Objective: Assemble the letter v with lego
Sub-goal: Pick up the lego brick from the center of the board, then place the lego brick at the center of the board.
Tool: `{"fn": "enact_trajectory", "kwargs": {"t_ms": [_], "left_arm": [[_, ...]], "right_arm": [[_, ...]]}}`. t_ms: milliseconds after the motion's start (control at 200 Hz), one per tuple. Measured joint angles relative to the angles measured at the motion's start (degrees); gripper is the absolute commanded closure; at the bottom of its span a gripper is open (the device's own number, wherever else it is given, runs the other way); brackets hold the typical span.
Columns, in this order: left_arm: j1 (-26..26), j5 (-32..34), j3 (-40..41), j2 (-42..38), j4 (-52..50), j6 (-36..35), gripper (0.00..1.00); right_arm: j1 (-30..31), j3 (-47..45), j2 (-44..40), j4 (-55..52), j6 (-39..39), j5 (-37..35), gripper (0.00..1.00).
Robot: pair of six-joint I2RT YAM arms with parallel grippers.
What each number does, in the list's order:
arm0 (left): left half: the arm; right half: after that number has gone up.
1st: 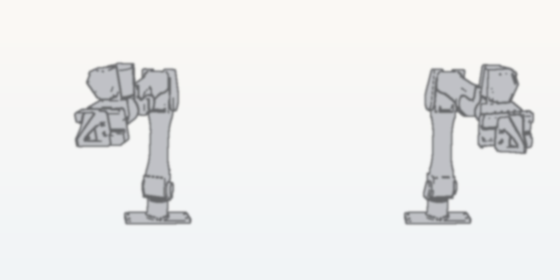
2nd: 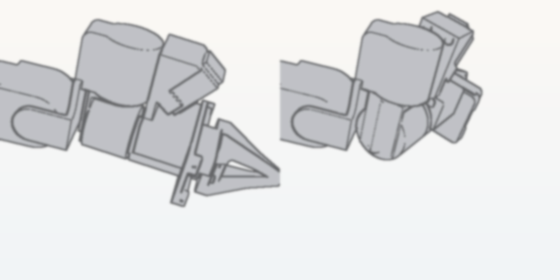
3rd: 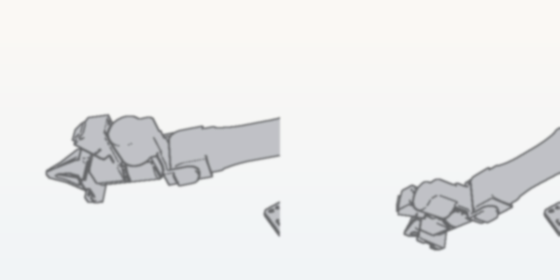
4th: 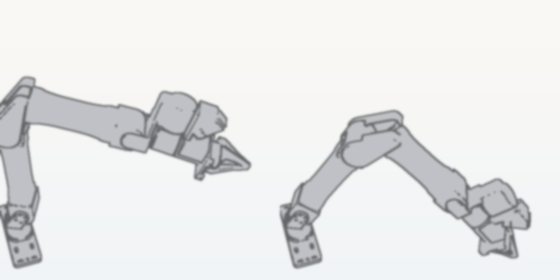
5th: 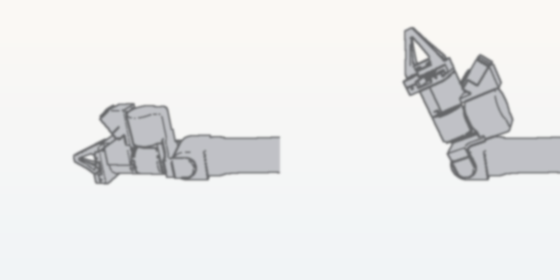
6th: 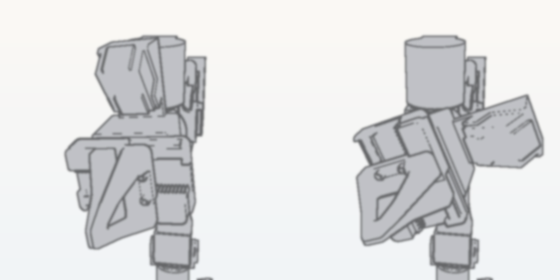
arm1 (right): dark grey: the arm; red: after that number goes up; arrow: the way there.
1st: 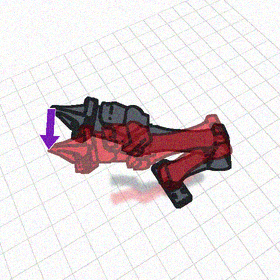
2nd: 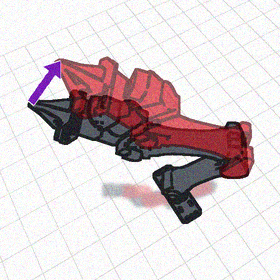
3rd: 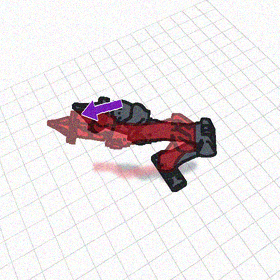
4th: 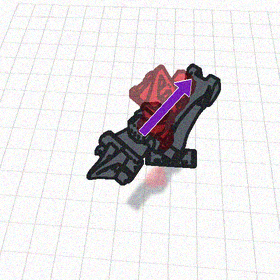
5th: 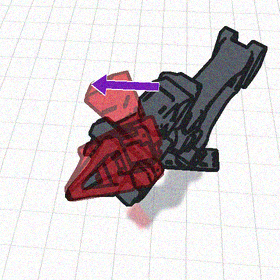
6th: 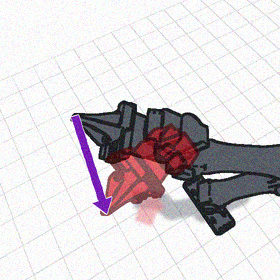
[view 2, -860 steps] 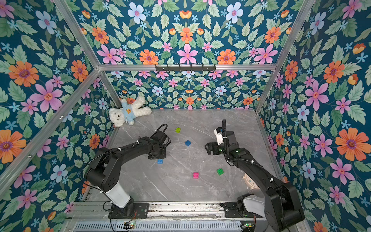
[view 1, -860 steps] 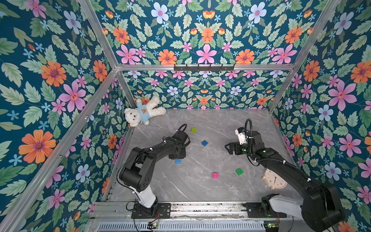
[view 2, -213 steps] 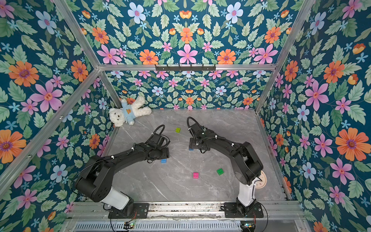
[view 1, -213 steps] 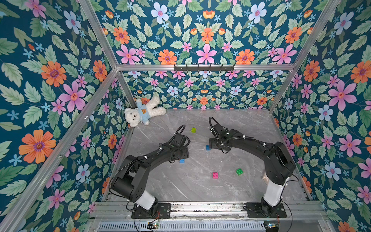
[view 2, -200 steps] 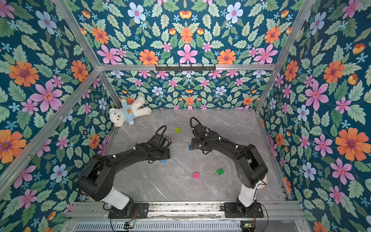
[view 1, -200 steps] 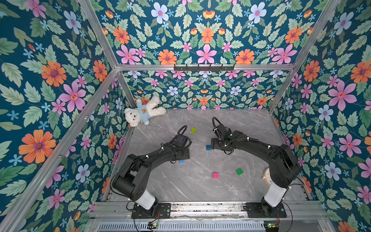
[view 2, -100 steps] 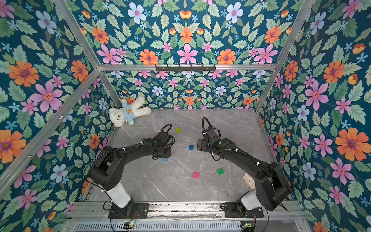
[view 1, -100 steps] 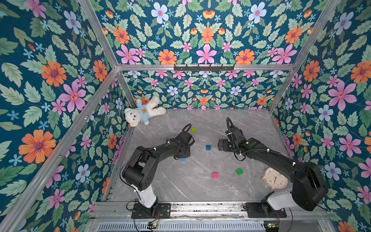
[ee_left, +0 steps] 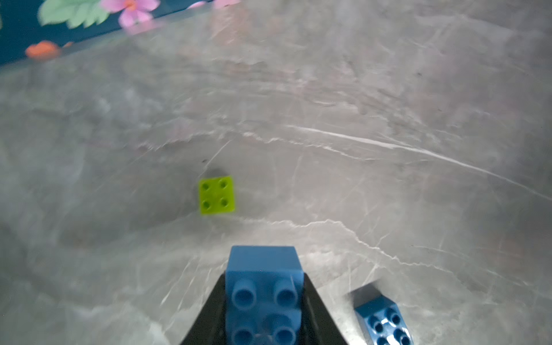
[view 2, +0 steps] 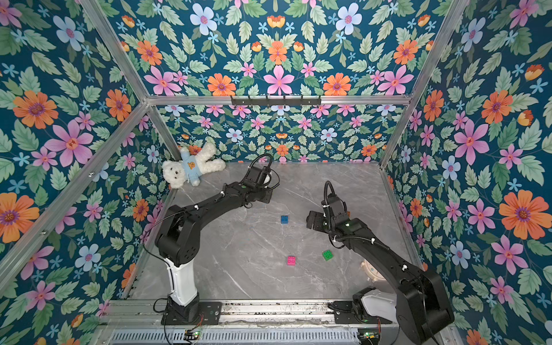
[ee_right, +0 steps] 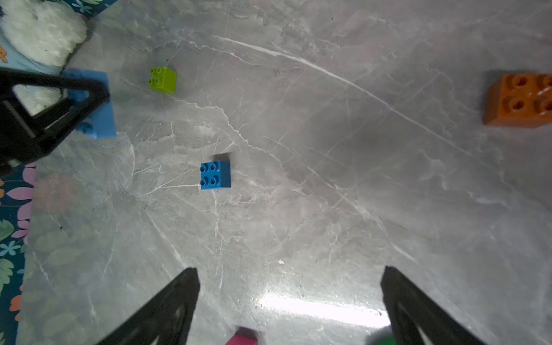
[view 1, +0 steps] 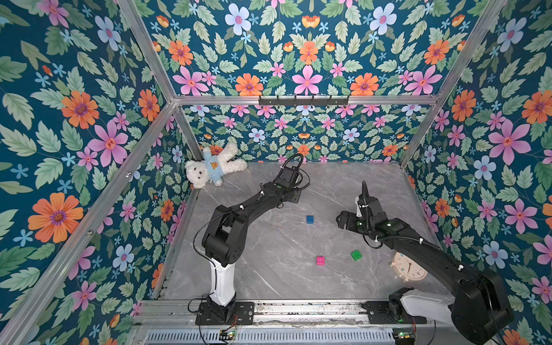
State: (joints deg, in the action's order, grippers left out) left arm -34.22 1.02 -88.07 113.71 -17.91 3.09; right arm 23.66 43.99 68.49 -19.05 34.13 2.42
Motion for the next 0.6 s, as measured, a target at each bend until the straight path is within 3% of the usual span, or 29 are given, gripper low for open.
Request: {"fn": "enact_trajectory", "kwargs": {"t_ms": [180, 390, 600], "left_arm": [[-0.37, -3.98, -3.13, 3.58, -4.13, -17.18, 0.96], [-1.11, -10.62, 15.30, -10.27, -4.63, -32.94, 0.94], [-8.52, -14.34, 28.00, -15.56, -4.26, -39.98, 0.91]], "right_arm": [[-1.44, -3.93, -5.05, 0.20, 1.11, 1.79, 0.04], [-1.49, -5.81, -6.19, 1.05, 1.51, 3.39, 0.05], [-1.49, -4.57, -3.32, 1.40, 1.27, 3.34, 0.05]]}}
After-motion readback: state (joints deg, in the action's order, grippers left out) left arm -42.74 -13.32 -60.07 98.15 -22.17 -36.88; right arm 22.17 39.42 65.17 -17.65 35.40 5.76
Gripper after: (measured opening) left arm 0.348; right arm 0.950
